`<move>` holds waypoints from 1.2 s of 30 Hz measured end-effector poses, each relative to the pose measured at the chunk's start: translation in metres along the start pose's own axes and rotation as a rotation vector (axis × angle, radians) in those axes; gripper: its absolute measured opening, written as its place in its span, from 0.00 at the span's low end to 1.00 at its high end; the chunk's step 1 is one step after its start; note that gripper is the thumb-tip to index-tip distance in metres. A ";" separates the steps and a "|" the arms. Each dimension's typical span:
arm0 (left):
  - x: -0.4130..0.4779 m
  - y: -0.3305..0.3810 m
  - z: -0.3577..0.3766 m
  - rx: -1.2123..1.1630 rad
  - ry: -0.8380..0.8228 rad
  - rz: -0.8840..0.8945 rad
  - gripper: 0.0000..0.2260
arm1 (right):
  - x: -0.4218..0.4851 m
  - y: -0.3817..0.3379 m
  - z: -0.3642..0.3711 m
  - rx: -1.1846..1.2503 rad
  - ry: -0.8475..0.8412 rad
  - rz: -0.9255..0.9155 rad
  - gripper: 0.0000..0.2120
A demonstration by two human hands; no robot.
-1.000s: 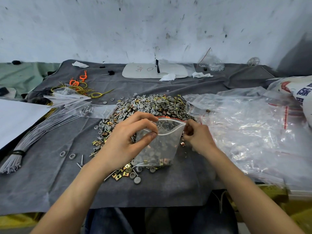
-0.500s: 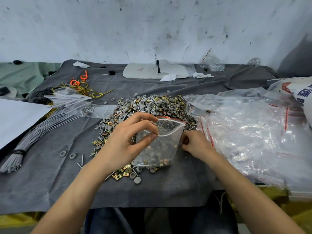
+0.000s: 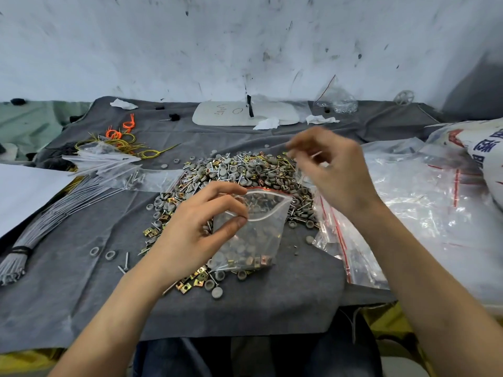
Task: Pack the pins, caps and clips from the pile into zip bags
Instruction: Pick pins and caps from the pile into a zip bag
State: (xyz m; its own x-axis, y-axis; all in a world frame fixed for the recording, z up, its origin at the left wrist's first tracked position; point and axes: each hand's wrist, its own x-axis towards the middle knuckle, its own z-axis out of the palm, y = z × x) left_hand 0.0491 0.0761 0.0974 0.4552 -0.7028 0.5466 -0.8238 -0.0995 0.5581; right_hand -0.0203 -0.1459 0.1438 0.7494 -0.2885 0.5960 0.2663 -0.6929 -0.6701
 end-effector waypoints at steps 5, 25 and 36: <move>0.000 -0.001 0.002 -0.011 0.008 -0.003 0.11 | -0.033 0.070 0.045 -0.195 -0.286 0.499 0.07; 0.000 -0.001 0.000 -0.014 0.054 0.001 0.12 | -0.009 0.013 0.008 0.156 0.076 0.172 0.10; 0.000 -0.001 -0.002 0.015 0.054 -0.004 0.09 | -0.025 -0.015 0.002 -0.076 -0.419 0.083 0.08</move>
State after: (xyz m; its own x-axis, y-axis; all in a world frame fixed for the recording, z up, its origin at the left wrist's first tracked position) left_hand 0.0507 0.0775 0.0987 0.4762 -0.6631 0.5775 -0.8266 -0.1135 0.5512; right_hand -0.0419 -0.1272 0.1378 0.9519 -0.0632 0.2997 0.1608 -0.7296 -0.6647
